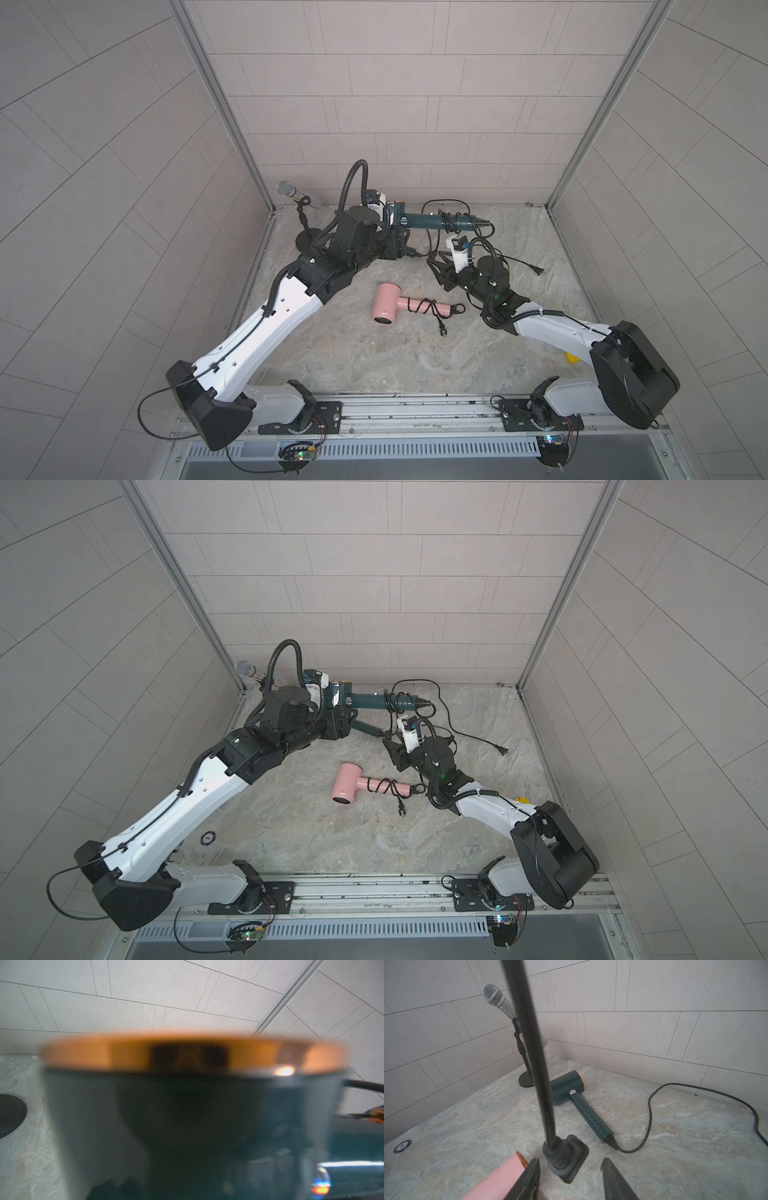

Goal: Wrap the cord around the hair dryer
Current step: Wrap the power cord around the hair dryer.

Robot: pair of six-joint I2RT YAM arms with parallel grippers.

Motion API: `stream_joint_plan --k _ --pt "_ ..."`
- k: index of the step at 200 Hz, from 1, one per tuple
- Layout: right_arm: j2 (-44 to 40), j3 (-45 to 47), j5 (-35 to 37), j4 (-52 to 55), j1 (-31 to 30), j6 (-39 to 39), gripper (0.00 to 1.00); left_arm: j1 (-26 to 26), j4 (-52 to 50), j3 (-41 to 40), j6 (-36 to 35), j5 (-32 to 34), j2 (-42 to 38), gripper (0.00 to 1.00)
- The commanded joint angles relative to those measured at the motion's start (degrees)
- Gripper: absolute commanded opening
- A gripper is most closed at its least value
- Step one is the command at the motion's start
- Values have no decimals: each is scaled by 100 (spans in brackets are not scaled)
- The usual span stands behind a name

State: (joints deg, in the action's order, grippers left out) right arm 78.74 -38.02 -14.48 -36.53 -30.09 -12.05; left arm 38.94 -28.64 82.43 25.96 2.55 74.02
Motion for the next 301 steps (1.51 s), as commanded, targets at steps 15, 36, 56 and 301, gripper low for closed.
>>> stream_joint_plan --k 15,36,56,301 --pt "58 -171 147 -201 -42 -65 49 45 557 143 114 -107 -39 0" --pt "43 -204 155 -213 -50 -112 49 52 581 111 129 -110 -10 0" --pt "29 -215 228 -206 -50 -128 49 48 591 93 133 -104 -3 0" --pt "-1346 -1295 1471 5020 -1464 1451 0 -418 1752 -1050 -672 3438 1046 0"
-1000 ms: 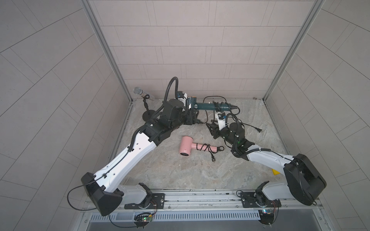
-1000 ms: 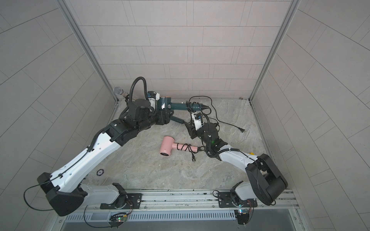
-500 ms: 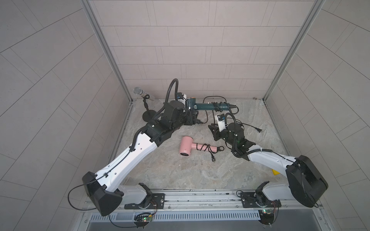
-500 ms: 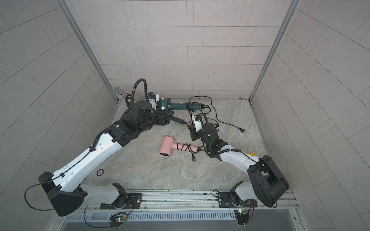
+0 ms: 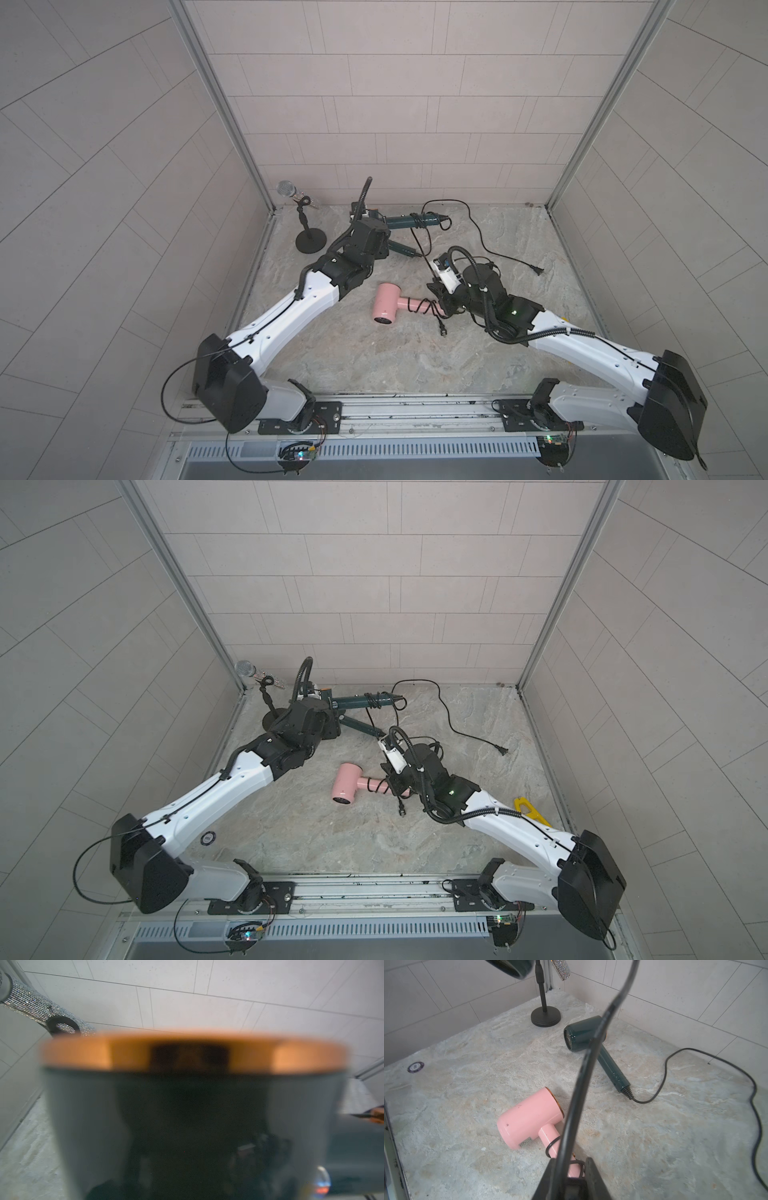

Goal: Wrap the cord around the hair dryer
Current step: Wrap the power cord around the hair dryer.

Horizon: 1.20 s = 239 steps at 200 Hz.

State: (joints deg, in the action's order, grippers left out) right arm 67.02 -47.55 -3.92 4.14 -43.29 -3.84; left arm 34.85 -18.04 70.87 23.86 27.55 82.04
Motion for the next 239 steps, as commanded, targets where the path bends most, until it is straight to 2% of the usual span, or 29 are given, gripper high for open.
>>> stream_joint_plan --k 1,18,51,74,104,119,135,150,168,183,196,225,239 --pt "-182 -351 417 968 -144 647 0 -11 690 104 -475 946 256 0" --pt "-242 -624 486 1227 -154 931 0 -13 697 45 -667 985 413 0" --pt "-123 -1100 711 1425 16 1458 0 6 308 98 -1236 404 664 0" --pt "126 -1499 564 1484 144 1758 0 13 234 -62 -1723 -426 597 0" --pt "578 -2136 769 1873 420 2192 0 55 -157 -91 -2384 -1966 421 0" --pt "709 -2428 782 2060 631 2343 0 67 -401 -99 -2528 -2394 291 0" --pt "764 -2715 526 2375 899 2430 0 66 -699 -94 -2663 -2752 147 0" --pt "815 -2931 83 2731 1143 2479 0 70 -989 -100 -2724 -3365 41 0" --pt "814 -2889 -364 2951 1389 2567 0 58 -1060 -231 -2583 -4332 -140 0" --pt "782 -2768 -1007 2998 1723 2491 0 48 -568 -530 -2431 -5014 -420 0" --pt "735 -2607 -1641 2890 1990 2359 0 -39 173 -864 -1970 -5445 -730 0" --pt "618 -2072 -2706 1931 2477 1822 0 -300 1889 -1439 -885 -6181 -1229 0" --pt "644 -1826 -3211 1379 2742 1394 0 -330 2369 -1531 -480 -6247 -1333 0"
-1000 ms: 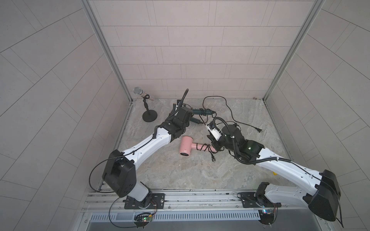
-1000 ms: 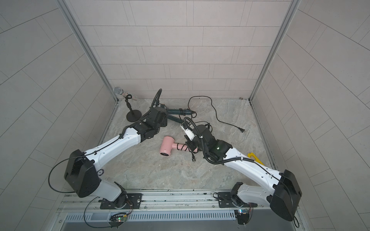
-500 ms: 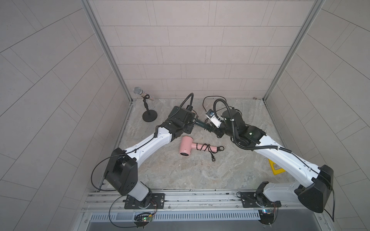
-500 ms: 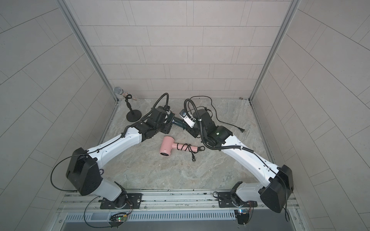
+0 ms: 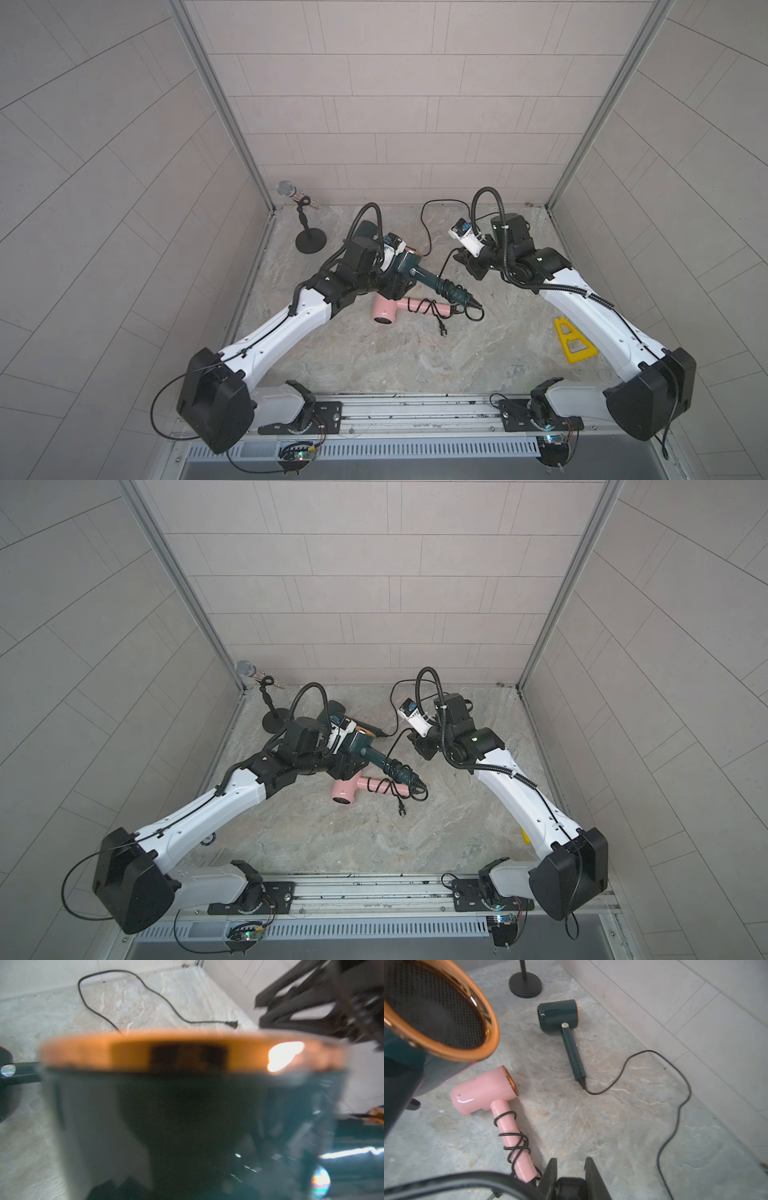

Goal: Wrap the cord around the hair dryer
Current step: Wrap the power cord around the hair dryer.

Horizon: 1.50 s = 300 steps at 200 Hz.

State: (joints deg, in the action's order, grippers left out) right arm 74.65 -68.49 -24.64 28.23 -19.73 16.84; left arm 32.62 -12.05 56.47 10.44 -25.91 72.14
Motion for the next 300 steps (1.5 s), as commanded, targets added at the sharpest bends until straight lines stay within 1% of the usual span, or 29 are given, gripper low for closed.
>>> stream_joint_plan --k 1,12,25,35,54,70,74,80,100,114,136,155,183,202,219,235,250,260,268,271,283,300 --pt "-118 280 -1179 -1069 402 -704 0 -107 1791 -92 885 -904 -346 0" --pt "-100 464 -1428 -1489 460 -974 0 -107 1982 -101 1143 -846 -371 0" --pt "-103 732 -1682 -2163 461 -1412 0 -116 2277 -172 1503 -392 -380 0" --pt "-102 1056 -1828 -2955 461 -1891 0 -128 2541 -246 1842 -3 -363 0" --pt "-84 1756 -1869 -4414 461 -2753 0 -144 3206 -443 2632 667 -282 0" --pt "-8 2156 -1821 -5332 428 -3294 0 -151 3657 -515 3067 931 -111 0" --pt "-1 2234 -1794 -5474 398 -3355 0 -151 3728 -520 3078 981 -77 0" --pt "3 2329 -1701 -5647 345 -3409 0 -151 3784 -521 3319 1092 -13 0" --pt "-35 2657 -1479 -6131 103 -3457 0 -151 3853 -523 3590 1527 115 0" --pt "-90 2911 -1196 -6513 -68 -3530 0 -144 3927 -659 3896 2067 112 0" --pt "-243 3163 -624 -6693 -395 -3381 0 -90 4016 -964 4380 2955 -46 0" --pt "-395 3240 -53 -6567 -750 -3011 0 35 3668 -991 4400 3448 -220 0" --pt "-610 3152 1023 -5849 -1432 -2005 0 195 2745 -819 4274 4188 -440 0" --pt "-667 3071 1788 -5424 -1849 -1364 0 208 2229 -689 4360 4402 -490 0" --pt "-680 3037 2455 -5244 -2189 -783 0 218 1909 -575 4396 4416 -459 0" --pt "-654 2931 3023 -4990 -2420 -464 0 269 1560 -428 4252 4490 -408 0" --pt "-645 2689 3190 -4551 -2512 -352 0 371 1203 -253 3811 4758 -362 0" --pt "-645 2482 3236 -4068 -2560 -337 0 442 982 -145 3460 5001 -321 0" --pt "-654 2314 3226 -3754 -2595 -354 0 485 876 -82 3155 5208 -291 0" --pt "-660 2261 3221 -3649 -2602 -368 0 512 845 -63 2936 5278 -272 0" --pt "-683 2029 3090 -3186 -2615 -544 0 558 692 35 2432 5518 -185 0" --pt "-656 1593 2796 -2393 -2607 -802 0 588 499 172 1831 5668 -53 0"
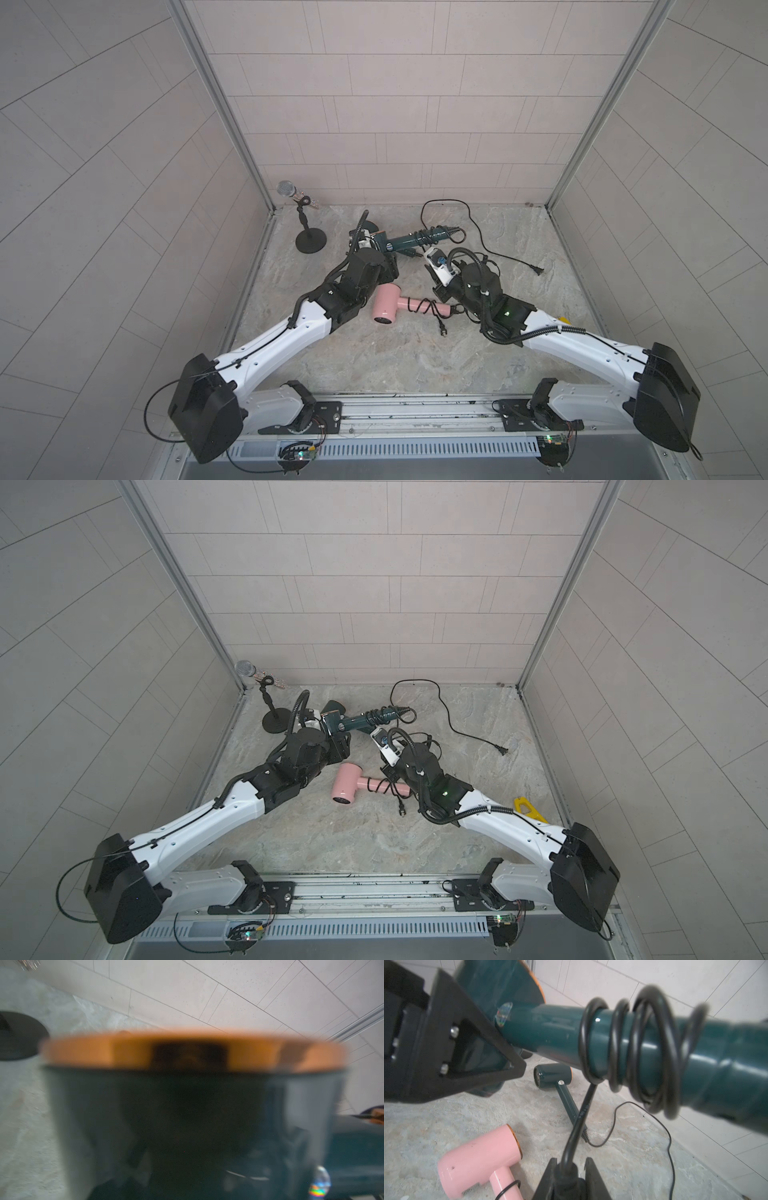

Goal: Wrap the cord around the hair dryer
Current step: Wrap the power cord around the hair dryer.

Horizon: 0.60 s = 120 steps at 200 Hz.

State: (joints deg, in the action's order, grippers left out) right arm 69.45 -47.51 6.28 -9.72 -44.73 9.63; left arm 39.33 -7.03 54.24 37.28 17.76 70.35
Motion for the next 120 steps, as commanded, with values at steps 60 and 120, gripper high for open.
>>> stream_joint_plan --k 60,120 --pt "382 -1888 -1623 3317 215 -1163 0 123 79 386 -2228 1209 175 0" --pt "957 -2726 -3020 4177 1380 -2293 0 233 602 86 -3634 957 45 0"
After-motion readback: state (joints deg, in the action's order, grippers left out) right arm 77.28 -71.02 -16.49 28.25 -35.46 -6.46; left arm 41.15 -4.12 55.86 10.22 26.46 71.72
